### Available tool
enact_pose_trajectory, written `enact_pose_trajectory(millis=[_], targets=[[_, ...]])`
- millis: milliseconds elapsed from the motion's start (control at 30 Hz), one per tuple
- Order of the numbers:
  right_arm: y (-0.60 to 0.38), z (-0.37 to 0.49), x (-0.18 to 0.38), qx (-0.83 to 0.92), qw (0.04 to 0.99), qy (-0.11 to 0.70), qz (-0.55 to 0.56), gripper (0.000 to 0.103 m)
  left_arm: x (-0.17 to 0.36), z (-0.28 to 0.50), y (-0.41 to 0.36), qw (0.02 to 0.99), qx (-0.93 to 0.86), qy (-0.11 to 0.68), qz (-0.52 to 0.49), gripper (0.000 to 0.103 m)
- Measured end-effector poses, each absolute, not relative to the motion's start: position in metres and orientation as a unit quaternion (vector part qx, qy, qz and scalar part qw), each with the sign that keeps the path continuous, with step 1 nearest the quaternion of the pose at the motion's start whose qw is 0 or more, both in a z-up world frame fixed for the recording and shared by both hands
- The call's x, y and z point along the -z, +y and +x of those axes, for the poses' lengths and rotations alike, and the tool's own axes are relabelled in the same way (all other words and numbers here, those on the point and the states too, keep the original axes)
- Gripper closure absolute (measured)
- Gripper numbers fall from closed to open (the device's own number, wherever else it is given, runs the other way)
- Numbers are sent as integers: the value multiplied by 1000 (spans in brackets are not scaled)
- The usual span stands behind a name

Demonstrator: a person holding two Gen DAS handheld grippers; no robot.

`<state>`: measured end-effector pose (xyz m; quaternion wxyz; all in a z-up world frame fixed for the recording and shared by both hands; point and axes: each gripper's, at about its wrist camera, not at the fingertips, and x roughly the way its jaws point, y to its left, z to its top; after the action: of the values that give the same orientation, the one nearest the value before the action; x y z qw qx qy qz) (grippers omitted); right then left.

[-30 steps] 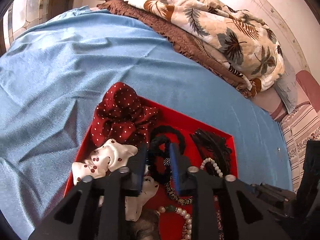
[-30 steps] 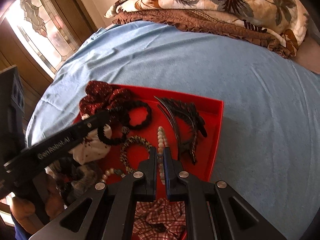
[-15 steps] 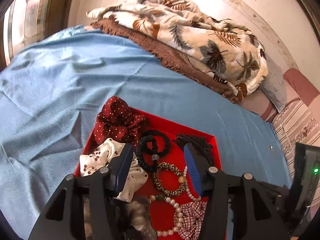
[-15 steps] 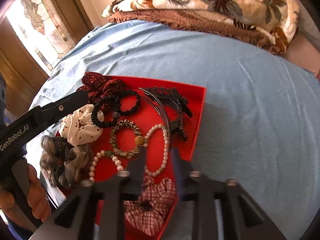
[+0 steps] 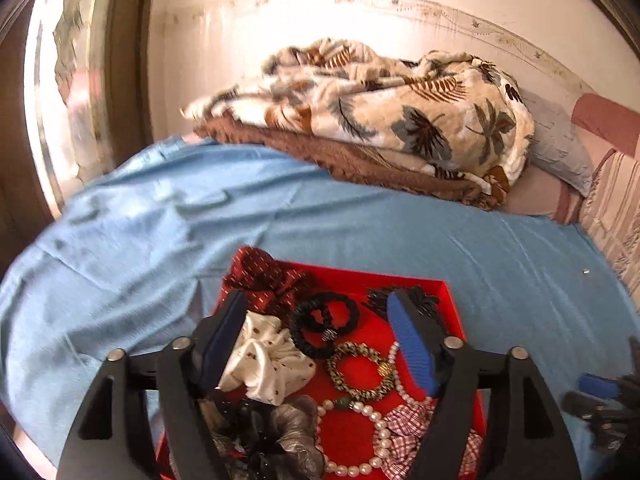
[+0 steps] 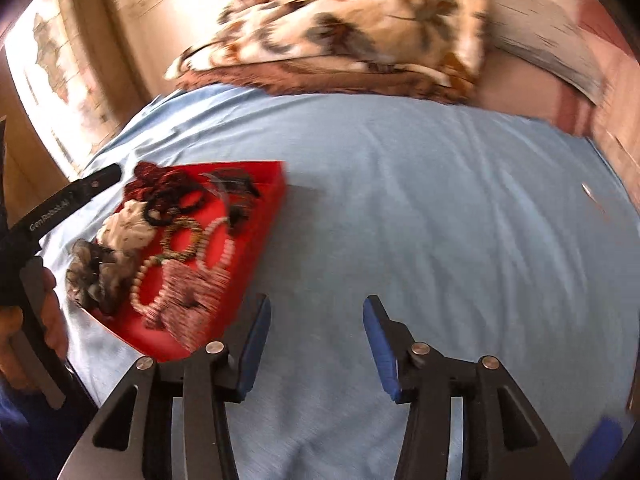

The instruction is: Organize jewelry

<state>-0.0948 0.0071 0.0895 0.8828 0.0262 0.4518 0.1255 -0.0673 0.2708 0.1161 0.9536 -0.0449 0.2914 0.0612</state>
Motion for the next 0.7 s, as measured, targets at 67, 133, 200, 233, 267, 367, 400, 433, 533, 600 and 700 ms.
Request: enact_pose_trajectory(millis=[67,133,200,233,267,367,400,433,533,600,700], targets=[[-9,-104,-89,-105,891,440,34,50,-118,-75,257,960,-83,268,-10,22],[-25,-112,-87,-85,899,427,36,47,-118,-84,245,963,-98,251,19,19],[-39,-119,-82,-68,904,421,37,46,-119,-92,235,964,-106,240,38,18],[-45,-121,-80,-64,904,420,38,46,-120,-99,228,965,-110,233,47,17],[-52,-123,-77,-59,905,419,39,45,-121,-105,224,966,-113,227,50,14],[-64,-128,-70,-49,908,414,36,45,-128,-126,216,968,-128,211,49,6],[-67,-130,-68,-46,910,411,34,45,-133,-134,214,969,-133,205,46,5],[-69,-131,-66,-45,911,409,32,45,-138,-142,212,969,-137,199,41,5],[-72,-133,-63,-48,912,406,35,45,-154,-162,206,971,-154,181,20,0],[-72,-134,-64,-58,912,403,42,45,-164,-172,204,972,-155,175,-3,0],[-70,-139,-68,-64,917,392,40,42,-174,-182,199,973,-147,177,-25,0]])
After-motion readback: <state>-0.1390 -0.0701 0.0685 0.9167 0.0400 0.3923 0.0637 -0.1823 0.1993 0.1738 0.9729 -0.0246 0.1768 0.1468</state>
